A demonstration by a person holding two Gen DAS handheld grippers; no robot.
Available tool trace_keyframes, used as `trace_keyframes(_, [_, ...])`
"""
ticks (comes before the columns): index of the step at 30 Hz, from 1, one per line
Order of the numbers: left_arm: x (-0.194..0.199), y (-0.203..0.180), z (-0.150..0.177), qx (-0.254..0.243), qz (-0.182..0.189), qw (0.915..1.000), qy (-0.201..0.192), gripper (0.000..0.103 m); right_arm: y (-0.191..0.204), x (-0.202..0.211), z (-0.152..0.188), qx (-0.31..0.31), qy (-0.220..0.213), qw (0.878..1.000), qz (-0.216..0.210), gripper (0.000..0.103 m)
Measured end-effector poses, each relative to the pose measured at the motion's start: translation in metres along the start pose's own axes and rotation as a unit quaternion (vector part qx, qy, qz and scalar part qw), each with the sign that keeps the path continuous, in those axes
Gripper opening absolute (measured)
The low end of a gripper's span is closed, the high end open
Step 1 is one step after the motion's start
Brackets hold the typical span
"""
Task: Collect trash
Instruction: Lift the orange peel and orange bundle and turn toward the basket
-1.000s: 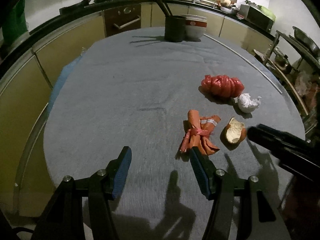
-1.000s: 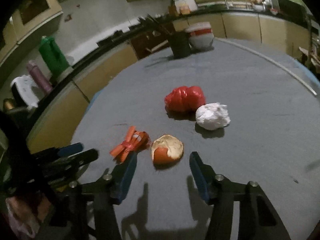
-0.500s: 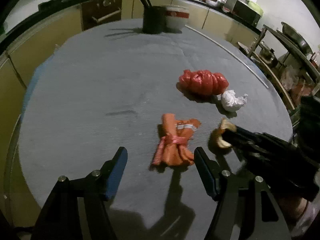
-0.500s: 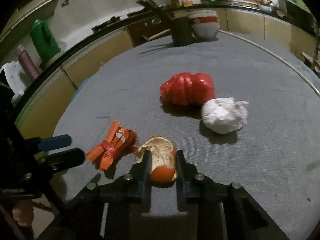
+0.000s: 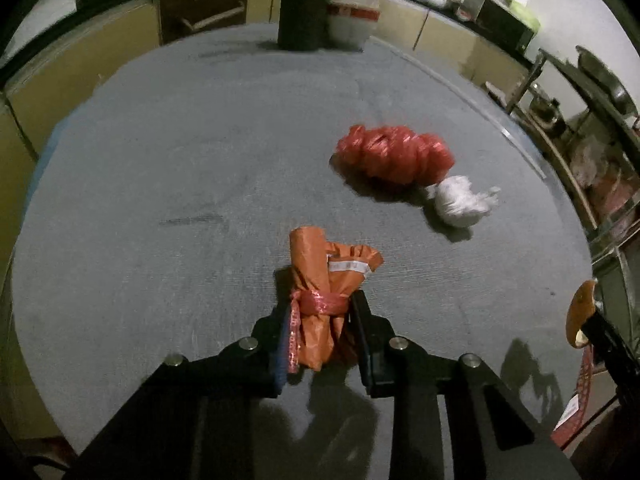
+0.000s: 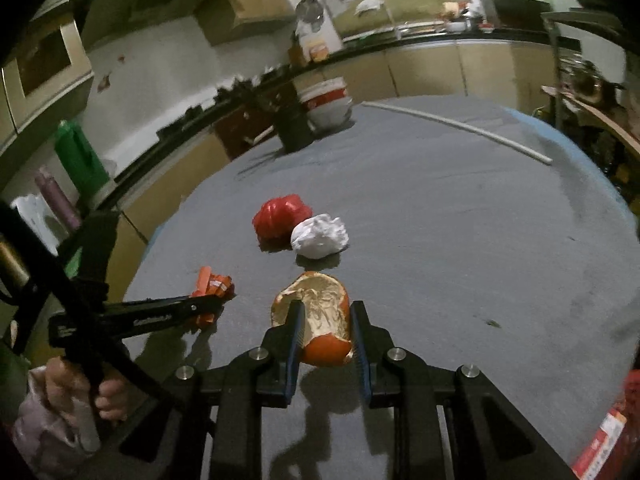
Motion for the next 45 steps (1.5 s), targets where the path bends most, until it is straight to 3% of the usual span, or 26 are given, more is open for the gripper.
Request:
trace_keyframes(8, [0.069, -0.035, 0.021, -0.043, -0.013, 0.9959, -0.078, 0.029, -0.004, 0.053, 0.008, 0.001, -0.041, 0.999, 0.017, 0.025])
trace_keyframes(17, [0.136, -0.072, 0.054, -0.103, -0.034, 0.9813, -0.159, 0.029, 0.004, 0.122, 0.017, 0.004, -0.094, 0.995, 0.029, 0.025])
trace_keyframes(32, [0.196, -0.115, 0.106, -0.152, -0.036, 0.9629, -0.22, 0.029, 0.008, 0.216, 0.037, 0.002, -0.161, 0.986, 0.043, 0.025])
trace_keyframes(45, [0.228, -0.127, 0.131, -0.162, -0.041, 0.9534, -0.252, 0.029, 0.013, 0.259, 0.047, 0.007, -0.196, 0.98, 0.038, 0.025])
Point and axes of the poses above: each gripper's, at about its wrist camera, not at the fingertips, and x roughly against the way its jaws point, y to its left, z to its underside, the point moved 5 cm from there along -x, roughly the way its jaws point, and after that the axes turned 15 degrees about x, right-handed, at the moved point
